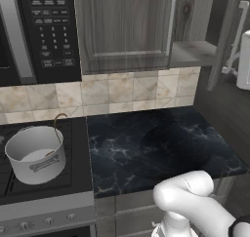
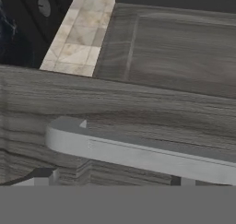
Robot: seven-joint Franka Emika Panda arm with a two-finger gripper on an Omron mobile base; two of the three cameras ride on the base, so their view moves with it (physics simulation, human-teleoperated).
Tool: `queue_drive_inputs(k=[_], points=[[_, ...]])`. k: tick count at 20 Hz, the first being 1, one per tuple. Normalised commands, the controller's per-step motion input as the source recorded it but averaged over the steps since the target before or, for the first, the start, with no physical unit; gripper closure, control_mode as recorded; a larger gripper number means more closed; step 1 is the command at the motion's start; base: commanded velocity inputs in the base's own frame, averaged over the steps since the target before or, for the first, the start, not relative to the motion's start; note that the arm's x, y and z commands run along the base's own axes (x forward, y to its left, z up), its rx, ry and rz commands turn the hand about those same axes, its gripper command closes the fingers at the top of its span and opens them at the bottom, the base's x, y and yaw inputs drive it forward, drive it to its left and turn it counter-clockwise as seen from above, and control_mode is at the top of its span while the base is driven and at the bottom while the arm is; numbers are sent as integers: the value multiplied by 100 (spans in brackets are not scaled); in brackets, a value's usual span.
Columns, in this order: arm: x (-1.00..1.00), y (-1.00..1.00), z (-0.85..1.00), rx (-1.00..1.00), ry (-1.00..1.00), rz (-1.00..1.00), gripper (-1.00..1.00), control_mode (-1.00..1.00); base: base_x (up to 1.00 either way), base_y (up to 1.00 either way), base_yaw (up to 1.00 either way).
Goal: Open the cabinet and move the ladle to the pot. Then close the cabinet.
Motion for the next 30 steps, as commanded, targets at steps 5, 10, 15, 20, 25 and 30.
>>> queue_drive_inputs(k=[5, 10, 15, 20, 25, 30], points=[[46, 57, 0, -1, 0, 0, -100, -100, 0, 0, 0], [62, 58, 0, -1, 0, 0, -100, -100, 0, 0, 0], [67, 46, 0, 0, 0, 0, -100, -100, 0, 0, 0], [75, 38, -14, 0, 0, 0, -100, -100, 0, 0, 0], [73, 22, -18, 0, 0, 0, -100, -100, 0, 0, 0], [80, 17, -25, 0, 0, 0, -100, -100, 0, 0, 0]])
